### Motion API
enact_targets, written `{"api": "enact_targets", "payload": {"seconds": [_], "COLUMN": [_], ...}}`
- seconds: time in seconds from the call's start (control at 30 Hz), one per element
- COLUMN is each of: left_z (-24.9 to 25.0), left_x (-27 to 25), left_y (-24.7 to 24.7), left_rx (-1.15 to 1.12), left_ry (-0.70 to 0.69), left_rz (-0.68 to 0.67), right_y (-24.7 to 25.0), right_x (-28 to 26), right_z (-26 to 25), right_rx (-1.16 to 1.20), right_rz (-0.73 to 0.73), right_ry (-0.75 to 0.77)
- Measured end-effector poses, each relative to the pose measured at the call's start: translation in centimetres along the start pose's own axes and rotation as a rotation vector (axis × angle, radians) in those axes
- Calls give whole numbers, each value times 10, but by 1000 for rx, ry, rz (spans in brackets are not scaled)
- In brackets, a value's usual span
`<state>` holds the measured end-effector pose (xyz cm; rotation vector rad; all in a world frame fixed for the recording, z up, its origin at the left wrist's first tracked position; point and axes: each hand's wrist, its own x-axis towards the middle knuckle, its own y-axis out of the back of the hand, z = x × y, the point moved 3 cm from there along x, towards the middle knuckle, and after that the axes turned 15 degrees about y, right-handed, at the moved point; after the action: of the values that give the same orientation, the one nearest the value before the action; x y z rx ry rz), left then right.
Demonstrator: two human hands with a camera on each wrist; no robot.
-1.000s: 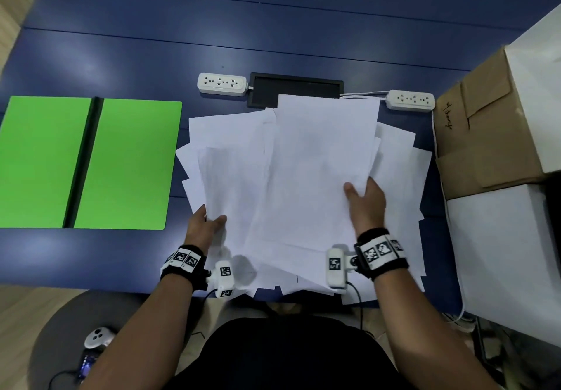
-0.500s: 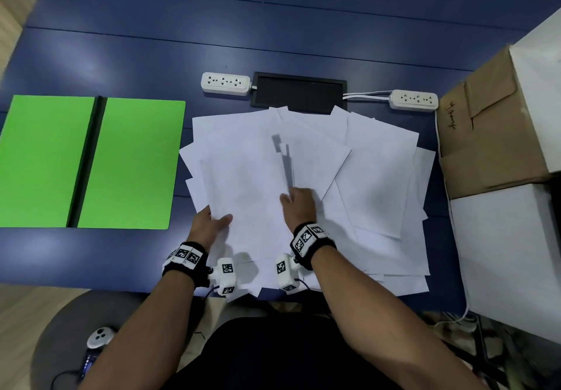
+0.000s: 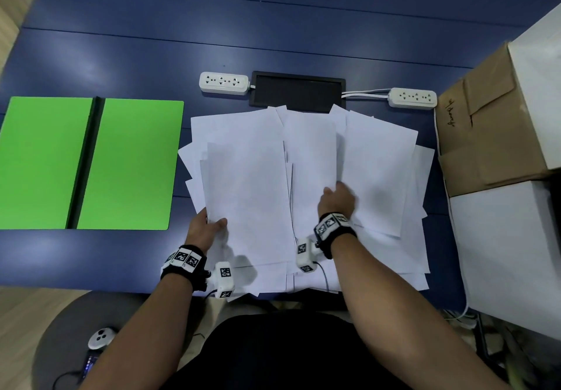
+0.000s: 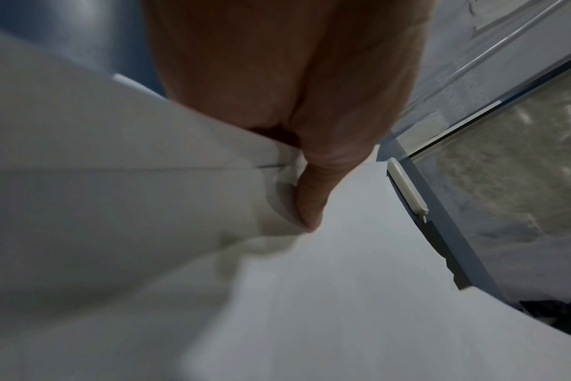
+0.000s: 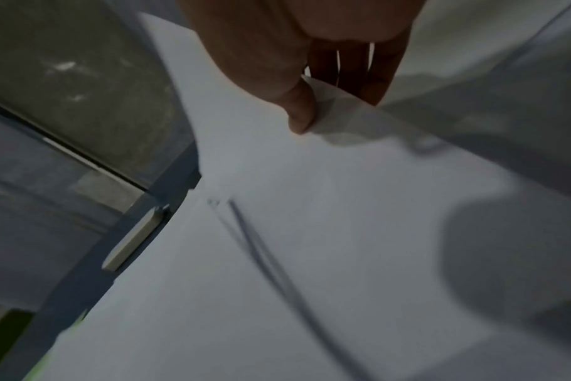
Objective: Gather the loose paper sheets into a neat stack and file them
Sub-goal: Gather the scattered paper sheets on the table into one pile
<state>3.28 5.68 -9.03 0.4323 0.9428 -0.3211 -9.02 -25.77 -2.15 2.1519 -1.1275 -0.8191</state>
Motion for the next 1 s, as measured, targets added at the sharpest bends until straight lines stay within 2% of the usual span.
{"api": "enact_targets", "payload": {"seconds": [0.17,0.27,0.4,0.53,0.7,0.8,1.0], "left_z": [0,-3,-3,-3,-3,-1,-4], "left_x": [3,8,10,9,11,9,11], "left_y": [0,2,3,4,4,3,4], "left_rx": [-4,8,11,32,50,52,37], "left_ry": [6,17,15,3,-16,-24,-20], "left_rz": [-5,4,-10,-6,-9,-6,-12], "right_y": [55,73,60,40,31,44,87], "right_x": [25,31,19,11,9,18,52], "right_z": [43,73,81,70,66,71,96], "right_rx": [-257,-270,-124,15,-55,-83,-57], "right_rz": [-43,-132,-261,-234,-288,-228,24], "right_ry": [75,-29,-46,-57,-114,-136,-173]}}
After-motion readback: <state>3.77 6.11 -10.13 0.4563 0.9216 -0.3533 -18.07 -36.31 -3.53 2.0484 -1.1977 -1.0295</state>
